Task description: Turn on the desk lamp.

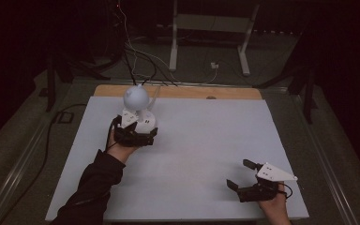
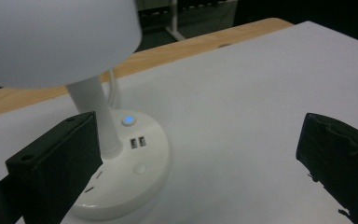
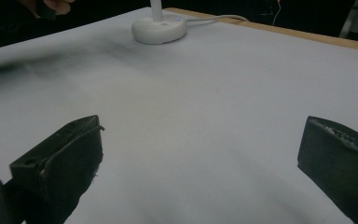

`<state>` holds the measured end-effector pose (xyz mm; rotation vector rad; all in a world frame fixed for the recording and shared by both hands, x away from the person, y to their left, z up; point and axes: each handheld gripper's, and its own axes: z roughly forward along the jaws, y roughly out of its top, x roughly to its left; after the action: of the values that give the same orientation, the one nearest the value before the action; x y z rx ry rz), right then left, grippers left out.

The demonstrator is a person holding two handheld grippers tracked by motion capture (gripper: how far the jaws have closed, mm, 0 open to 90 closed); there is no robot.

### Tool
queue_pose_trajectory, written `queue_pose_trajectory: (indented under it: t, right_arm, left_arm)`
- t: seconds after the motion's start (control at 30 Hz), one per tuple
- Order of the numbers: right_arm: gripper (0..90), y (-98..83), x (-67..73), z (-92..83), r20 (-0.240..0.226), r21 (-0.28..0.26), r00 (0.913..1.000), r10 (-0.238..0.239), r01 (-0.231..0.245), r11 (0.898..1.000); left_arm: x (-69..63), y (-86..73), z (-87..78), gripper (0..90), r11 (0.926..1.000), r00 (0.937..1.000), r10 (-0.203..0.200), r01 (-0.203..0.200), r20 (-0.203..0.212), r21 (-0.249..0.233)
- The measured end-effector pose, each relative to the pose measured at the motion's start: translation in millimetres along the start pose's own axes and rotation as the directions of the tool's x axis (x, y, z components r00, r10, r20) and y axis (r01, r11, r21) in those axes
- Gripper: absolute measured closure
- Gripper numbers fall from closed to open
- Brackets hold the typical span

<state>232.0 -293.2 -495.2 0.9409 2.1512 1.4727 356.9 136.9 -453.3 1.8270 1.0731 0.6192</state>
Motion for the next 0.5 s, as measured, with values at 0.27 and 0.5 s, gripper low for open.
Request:
queue_pose_trajectory:
  t: [0.27, 0.5]
  right_arm:
    - [0.0, -0.3, 0.4, -0.3, -0.002, 0.001, 1.0000, 0.002, -0.002, 1.000]
    - [0.0, -0.3, 0.5, -0.2, -0.002, 0.001, 1.0000, -0.001, 0.001, 1.000]
  left_arm:
    - [2.9, -1.9, 11.3, 2.0, 0.9992, 0.9971, -0.040, 0.040, -0.066, 0.003]
    - [2.7, -2.4, 15.2, 5.1, 0.9982, 0.9912, -0.060, 0.061, -0.118, 0.001]
